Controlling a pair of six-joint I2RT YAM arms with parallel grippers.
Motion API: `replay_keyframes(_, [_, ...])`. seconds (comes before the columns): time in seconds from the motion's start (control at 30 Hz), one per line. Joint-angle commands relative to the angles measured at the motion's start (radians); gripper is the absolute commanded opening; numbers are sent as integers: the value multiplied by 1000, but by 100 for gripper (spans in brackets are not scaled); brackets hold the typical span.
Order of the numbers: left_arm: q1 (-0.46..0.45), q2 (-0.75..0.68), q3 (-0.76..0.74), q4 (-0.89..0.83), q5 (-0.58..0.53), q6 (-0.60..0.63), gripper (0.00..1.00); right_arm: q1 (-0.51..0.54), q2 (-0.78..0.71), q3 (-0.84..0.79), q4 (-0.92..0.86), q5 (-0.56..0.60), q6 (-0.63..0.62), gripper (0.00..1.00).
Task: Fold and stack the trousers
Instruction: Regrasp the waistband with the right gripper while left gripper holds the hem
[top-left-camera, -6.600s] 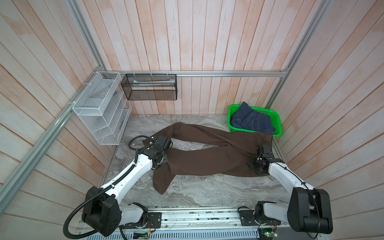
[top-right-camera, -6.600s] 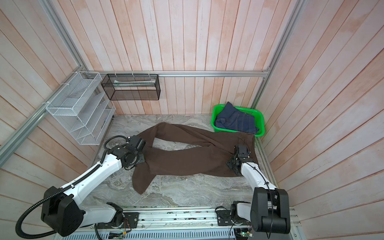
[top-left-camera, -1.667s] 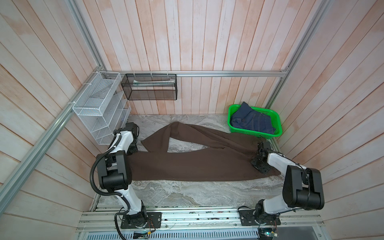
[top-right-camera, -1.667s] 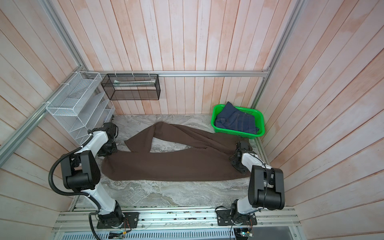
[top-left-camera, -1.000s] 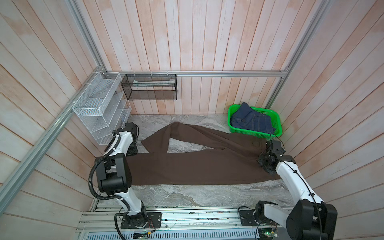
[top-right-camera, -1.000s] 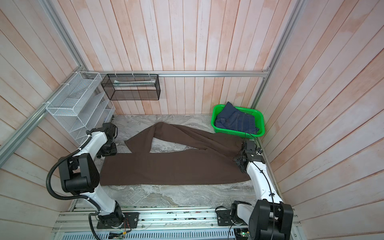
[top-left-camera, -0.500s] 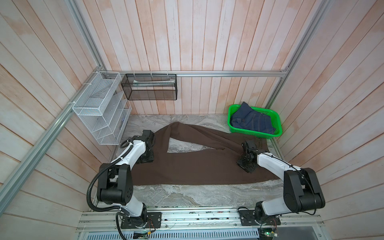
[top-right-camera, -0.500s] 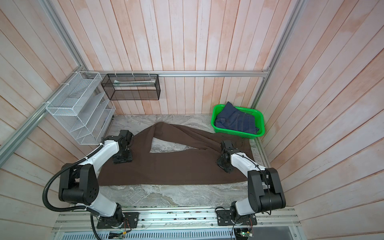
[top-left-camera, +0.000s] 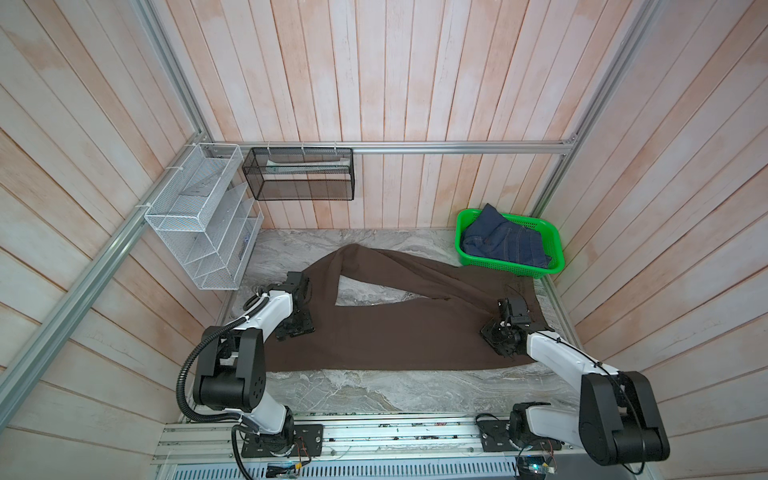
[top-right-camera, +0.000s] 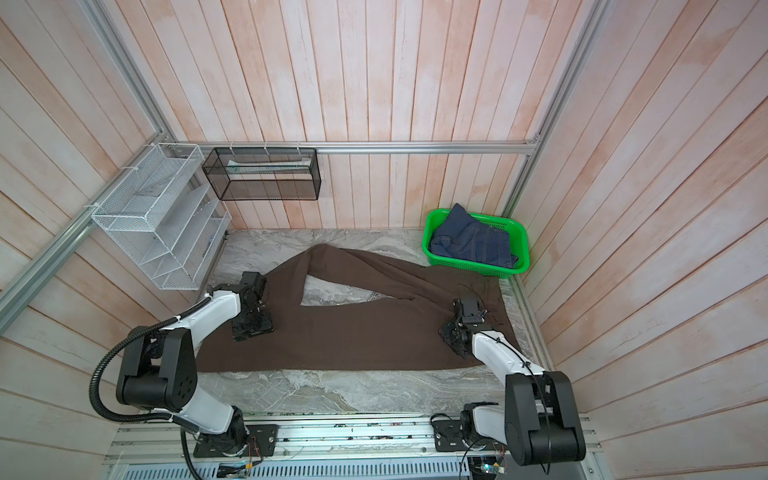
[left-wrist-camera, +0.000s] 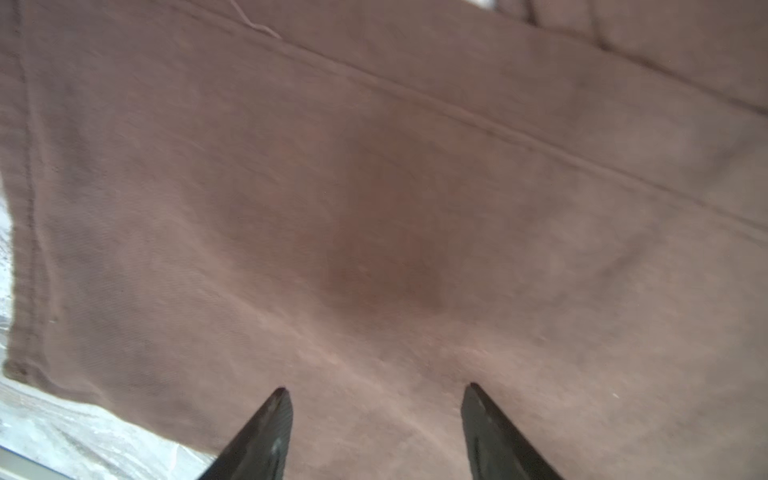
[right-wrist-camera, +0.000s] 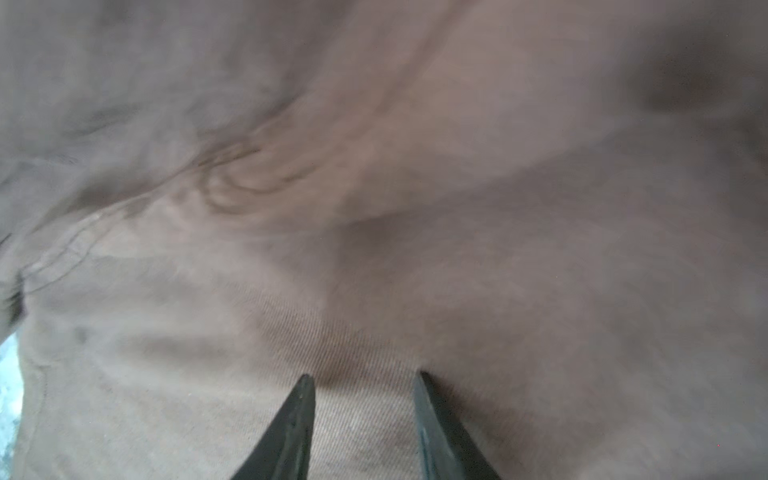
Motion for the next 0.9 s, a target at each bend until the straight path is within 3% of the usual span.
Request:
replay_keyframes(0.0, [6,-50,28,-14,-34,-10,69,-19,-56,-15,-250,61,-5,44])
replay_keyframes(0.13, [20,-81,112,-34,-44,-3,71,-16,-85,101,-259,37,-2,43])
replay_keyframes(0.3, [50,-40,210,-1,21,-18,72,-9,88,277,-234,36,-37,42])
replay_keyframes(0.47, [104,60,233,76,106,-38,71,-6,256,349,-170,53,-56,42])
replay_keyframes(0.63, [117,138,237,122,142,-52,69,-6,357,289,-132,60,-74,42])
replay_keyframes(0.87, [121,189,260,136,130,-49,69,-7,272,106,-147,86,-73,42])
